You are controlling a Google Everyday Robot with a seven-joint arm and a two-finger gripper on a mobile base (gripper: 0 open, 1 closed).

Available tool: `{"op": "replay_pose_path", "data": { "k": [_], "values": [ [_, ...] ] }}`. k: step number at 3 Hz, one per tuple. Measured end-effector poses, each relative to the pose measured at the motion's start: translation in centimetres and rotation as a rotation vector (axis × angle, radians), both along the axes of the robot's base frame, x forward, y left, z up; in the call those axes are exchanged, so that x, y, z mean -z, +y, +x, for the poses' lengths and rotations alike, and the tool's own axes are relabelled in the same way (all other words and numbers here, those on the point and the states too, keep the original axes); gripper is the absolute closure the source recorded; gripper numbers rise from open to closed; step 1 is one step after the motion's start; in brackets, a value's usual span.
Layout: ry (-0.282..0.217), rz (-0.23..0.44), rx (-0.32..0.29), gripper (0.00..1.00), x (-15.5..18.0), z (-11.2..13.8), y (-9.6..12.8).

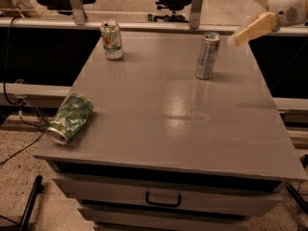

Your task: Knock redbull can over

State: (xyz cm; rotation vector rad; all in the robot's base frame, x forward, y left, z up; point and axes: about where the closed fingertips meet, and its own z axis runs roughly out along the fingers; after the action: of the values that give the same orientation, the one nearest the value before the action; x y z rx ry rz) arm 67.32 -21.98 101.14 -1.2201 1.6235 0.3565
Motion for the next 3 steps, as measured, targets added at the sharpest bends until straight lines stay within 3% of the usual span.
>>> {"op": "replay_pose_path", "data": {
  "k": [1,2,3],
  "values": [
    [-0.025,0.259,-0.093,0.00,0.8,2.8,3.5],
    [-0.003,0.364,-0.131,0.00,2.6,3.1,4.6],
    [0.015,0.417,-0.135,0.00,4.1,2.6,4.0]
  ]
}}
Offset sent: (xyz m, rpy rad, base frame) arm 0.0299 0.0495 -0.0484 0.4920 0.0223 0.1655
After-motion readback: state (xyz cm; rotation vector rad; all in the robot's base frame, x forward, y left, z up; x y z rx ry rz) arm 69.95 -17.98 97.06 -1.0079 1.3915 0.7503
